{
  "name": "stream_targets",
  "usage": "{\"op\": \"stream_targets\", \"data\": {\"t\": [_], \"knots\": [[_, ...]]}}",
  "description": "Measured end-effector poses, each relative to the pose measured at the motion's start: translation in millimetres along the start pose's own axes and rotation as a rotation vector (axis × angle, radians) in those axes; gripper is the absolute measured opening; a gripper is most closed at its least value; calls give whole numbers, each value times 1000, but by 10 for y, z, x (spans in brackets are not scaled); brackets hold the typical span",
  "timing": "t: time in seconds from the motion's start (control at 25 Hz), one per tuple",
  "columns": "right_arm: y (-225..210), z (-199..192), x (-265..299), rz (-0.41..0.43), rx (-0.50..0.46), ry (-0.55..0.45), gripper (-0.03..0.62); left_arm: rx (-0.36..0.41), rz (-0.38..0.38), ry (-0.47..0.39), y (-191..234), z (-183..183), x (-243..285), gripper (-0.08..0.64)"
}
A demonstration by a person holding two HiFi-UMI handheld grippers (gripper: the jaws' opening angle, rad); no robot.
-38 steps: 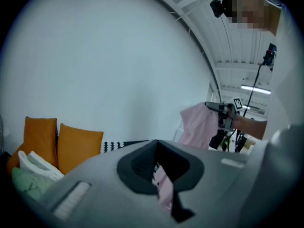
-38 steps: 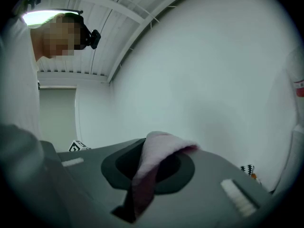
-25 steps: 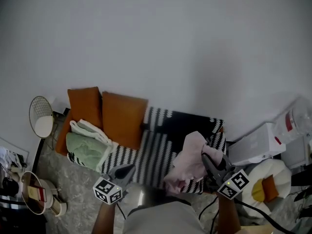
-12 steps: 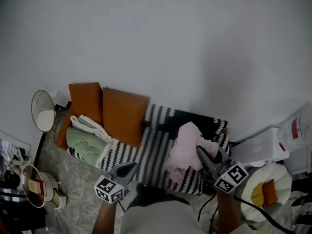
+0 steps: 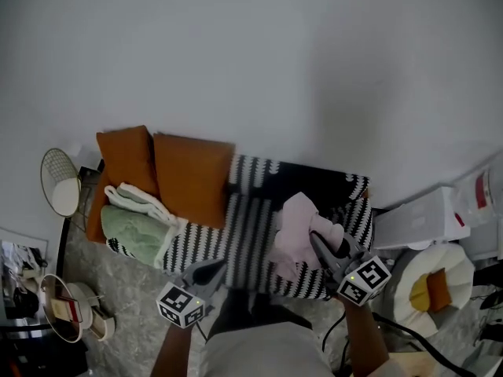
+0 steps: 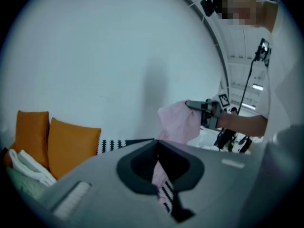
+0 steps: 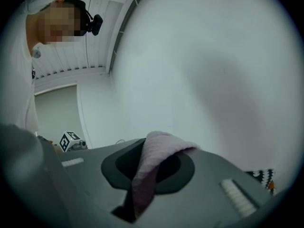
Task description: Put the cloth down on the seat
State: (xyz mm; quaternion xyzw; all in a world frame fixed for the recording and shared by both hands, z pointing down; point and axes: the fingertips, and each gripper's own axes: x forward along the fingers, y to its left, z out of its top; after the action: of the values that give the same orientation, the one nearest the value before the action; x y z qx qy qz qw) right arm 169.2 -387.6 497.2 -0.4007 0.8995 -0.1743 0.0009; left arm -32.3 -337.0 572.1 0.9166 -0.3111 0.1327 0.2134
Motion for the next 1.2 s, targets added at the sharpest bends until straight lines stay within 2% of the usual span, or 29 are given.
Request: {"op": "stream_targets", "data": {"t": [0.64, 1.2], "knots": [[-673, -1213, 728, -209, 190, 131, 44, -42, -95, 110, 928, -419, 529, -2], [-1355, -2379, 1272, -339, 318, 254, 48, -61, -219, 218, 1251, -983, 1210, -2]]}}
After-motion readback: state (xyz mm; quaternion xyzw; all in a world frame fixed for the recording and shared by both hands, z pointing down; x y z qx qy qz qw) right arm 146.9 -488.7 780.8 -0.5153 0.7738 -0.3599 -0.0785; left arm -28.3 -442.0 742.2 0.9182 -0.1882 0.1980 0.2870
